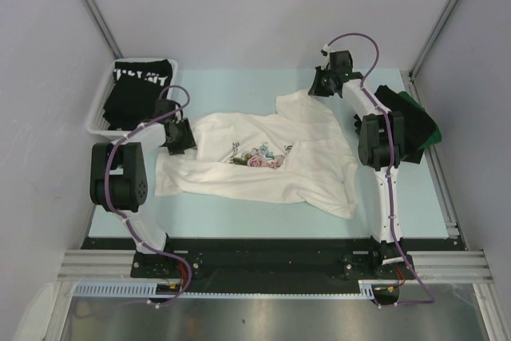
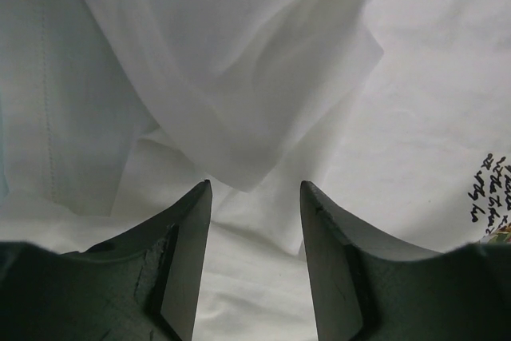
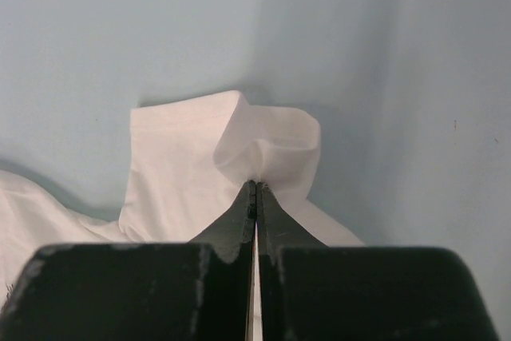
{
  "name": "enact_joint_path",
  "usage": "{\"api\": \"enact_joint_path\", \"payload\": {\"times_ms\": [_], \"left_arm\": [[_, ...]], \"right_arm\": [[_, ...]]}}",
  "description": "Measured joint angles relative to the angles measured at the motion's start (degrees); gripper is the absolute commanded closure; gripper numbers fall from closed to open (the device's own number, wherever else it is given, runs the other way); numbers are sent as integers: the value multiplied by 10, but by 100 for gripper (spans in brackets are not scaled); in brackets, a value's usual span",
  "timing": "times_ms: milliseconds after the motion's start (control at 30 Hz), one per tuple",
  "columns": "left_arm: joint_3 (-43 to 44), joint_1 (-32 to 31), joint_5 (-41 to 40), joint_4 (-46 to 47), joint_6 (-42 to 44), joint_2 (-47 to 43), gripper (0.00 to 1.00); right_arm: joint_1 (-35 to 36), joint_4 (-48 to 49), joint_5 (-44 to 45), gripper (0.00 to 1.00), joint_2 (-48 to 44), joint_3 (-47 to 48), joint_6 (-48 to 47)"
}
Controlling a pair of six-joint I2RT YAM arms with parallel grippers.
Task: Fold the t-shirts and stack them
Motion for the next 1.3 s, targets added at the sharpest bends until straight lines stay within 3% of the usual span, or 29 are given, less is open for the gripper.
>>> {"api": "enact_joint_path", "payload": {"times_ms": [600,1300], "left_arm": [[30,-2,-7,-15,0,31,54],[50,1,-17,-16,0,56,85]], "right_arm": [[-2,4,-17,100,-10,-17,1],[-3,9,-26,100,-10,-18,5]]}}
